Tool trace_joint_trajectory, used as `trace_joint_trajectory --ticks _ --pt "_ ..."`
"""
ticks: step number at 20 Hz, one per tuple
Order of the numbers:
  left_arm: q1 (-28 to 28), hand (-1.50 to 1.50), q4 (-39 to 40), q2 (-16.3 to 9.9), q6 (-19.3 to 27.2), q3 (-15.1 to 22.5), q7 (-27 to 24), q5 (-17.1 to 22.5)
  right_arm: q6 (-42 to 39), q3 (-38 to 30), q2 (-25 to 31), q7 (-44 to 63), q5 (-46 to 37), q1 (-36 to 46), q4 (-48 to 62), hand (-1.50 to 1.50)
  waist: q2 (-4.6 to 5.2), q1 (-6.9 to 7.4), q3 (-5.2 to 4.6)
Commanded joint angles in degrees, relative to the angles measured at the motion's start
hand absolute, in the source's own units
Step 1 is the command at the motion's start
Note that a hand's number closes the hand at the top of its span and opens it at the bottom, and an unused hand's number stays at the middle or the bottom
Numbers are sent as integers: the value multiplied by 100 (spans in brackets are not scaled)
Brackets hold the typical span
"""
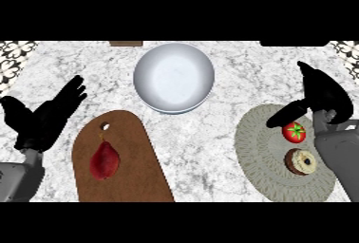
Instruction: Pick the tomato from the placemat and place it in the bowl
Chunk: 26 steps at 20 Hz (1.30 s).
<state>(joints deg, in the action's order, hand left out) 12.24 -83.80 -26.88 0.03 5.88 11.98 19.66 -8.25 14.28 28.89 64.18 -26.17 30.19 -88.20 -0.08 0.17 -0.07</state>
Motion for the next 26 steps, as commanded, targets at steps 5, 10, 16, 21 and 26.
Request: trace_joint_trajectory --ticks 5,10,16,21,26 --pt "-287 0 110 259 -100 123 -334 -288 -615 -50 -205 759 -77 297 636 -150 12 32 1" --pt "-61 0 -244 94 -96 -229 344 -22 -650 -53 -317 828 -193 -25 496 -150 -5 7 5" --pt "97 0 -126 237 -111 -208 243 -313 -476 -192 -284 201 -430 -397 793 -150 7 -14 7" --pt "-177 0 -285 190 -355 -334 267 -270 -720 -447 -494 549 -478 42 946 -150 1 11 5" --pt "-99 0 6 440 -341 -409 34 -440 -664 -704 -371 -270 -583 -228 1508 -150 12 -9 6"
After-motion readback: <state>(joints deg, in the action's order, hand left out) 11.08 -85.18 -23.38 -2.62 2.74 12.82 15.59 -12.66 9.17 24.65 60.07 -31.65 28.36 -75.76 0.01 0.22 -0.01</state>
